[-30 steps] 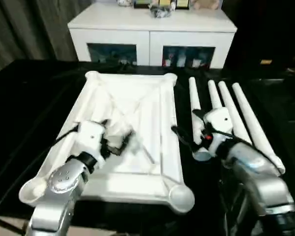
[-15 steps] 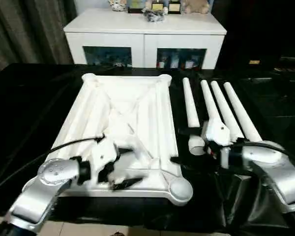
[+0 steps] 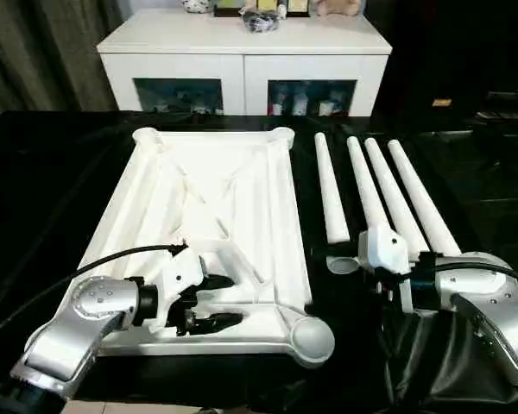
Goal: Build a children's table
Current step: Move to table
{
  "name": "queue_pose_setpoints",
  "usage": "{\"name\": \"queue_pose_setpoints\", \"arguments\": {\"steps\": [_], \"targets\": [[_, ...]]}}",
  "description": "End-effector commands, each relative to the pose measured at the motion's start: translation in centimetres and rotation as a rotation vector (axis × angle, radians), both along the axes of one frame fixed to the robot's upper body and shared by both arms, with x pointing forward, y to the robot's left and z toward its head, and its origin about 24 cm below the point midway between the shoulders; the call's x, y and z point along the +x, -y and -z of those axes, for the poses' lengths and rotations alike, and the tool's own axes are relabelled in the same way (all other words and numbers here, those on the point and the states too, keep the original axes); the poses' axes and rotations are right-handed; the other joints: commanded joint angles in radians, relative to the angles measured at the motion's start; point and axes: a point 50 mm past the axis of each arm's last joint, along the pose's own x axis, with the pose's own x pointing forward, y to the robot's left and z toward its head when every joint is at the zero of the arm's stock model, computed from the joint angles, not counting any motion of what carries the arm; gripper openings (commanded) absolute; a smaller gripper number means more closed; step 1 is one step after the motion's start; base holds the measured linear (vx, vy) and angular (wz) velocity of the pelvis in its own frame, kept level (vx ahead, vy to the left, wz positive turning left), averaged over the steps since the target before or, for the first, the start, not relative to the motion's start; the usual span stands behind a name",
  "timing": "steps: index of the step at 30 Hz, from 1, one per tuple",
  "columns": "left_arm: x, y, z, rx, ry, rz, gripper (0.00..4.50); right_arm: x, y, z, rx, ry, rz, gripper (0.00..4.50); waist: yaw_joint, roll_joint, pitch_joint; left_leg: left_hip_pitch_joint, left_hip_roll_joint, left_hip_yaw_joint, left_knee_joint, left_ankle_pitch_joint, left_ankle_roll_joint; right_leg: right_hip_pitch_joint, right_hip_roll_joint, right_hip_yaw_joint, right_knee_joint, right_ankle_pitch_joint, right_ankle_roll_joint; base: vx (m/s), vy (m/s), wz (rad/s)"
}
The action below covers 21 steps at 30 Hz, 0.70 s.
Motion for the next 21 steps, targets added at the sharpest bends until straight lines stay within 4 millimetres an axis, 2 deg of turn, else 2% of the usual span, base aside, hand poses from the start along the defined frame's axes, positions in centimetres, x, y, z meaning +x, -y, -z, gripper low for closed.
{"name": "queue_pose_setpoints", "arguments": {"steps": [1,3,4,7,9,13,14,18,21], "targets": [[0.1,-0.4,0.4,0.018,-0.054,0.019,2.69,-0.7,-0.4,-0.2,0.001,-0.018,-0.05,4.5,0.003,0.002,-0.051,0.034,0.076,-0.03,-0.09,-0.305,0.022,0.013,-0.081,0.036,-0.084,-0.106,-0.236,0.0,0.0,0.0],[0.2,-0.5,0.6,0.027,-0.071,0.016,2.69,-0.7,-0.3,-0.2,-0.004,-0.02,-0.054,4.5,0.002,-0.001,-0.05,0.036,0.076,-0.029,-0.091,-0.325,0.015,0.011,-0.082,0.038,-0.087,-0.128,-0.234,0.0,0.0,0.0],[0.2,-0.7,0.8,0.046,-0.085,0.026,2.48,-0.9,-0.3,-0.2,-0.012,-0.023,-0.06,4.5,0.002,0.001,-0.048,0.037,0.076,-0.03,-0.094,-0.349,0.002,0.01,-0.083,0.039,-0.09,-0.165,-0.229,0.0,0.0,0.0],[0.1,-1.0,1.2,0.082,-0.11,0.051,2.35,-1.1,-0.4,-0.1,-0.019,-0.026,-0.064,4.5,0.003,0.0,-0.046,0.039,0.078,-0.031,-0.096,-0.372,-0.012,0.008,-0.085,0.041,-0.092,-0.192,-0.227,0.0,0.0,0.0],[0.3,-1.1,1.4,0.106,-0.107,0.054,2.15,-1.2,-0.5,-0.1,-0.022,-0.027,-0.066,4.5,0.003,0.005,-0.047,0.038,0.079,-0.033,-0.098,-0.373,-0.018,0.01,-0.085,0.041,-0.091,-0.191,-0.223,0.0,0.0,0.0],[1.0,-1.2,1.5,0.129,-0.079,0.034,1.92,-1.4,-0.6,-0.1,-0.029,-0.033,-0.073,4.5,0.003,0.003,-0.051,0.038,0.078,-0.031,-0.095,-0.339,-0.013,0.013,-0.087,0.041,-0.088,-0.125,-0.232,0.0,0.0,0.0],[1.3,-1.1,1.4,0.132,-0.073,0.03,1.8,-1.5,-0.6,0.0,-0.036,-0.038,-0.079,4.5,0.003,0.006,-0.051,0.037,0.078,-0.031,-0.094,-0.329,-0.009,0.014,-0.086,0.041,-0.087,-0.109,-0.236,0.0,0.0,0.0],[1.4,-1.1,1.5,0.138,-0.077,0.037,1.58,-1.6,-0.5,0.1,-0.044,-0.044,-0.08,4.5,0.004,0.006,-0.051,0.038,0.078,-0.03,-0.093,-0.335,-0.005,0.013,-0.087,0.04,-0.088,-0.118,-0.243,0.0,0.0,0.0],[1.5,-1.2,1.9,0.162,-0.081,0.034,1.27,-1.6,-0.4,0.1,-0.053,-0.044,-0.08,4.5,0.005,0.003,-0.047,0.039,0.08,-0.031,-0.096,-0.359,-0.012,0.012,-0.089,0.041,-0.092,-0.165,-0.239,0.0,0.0,0.0]]}}
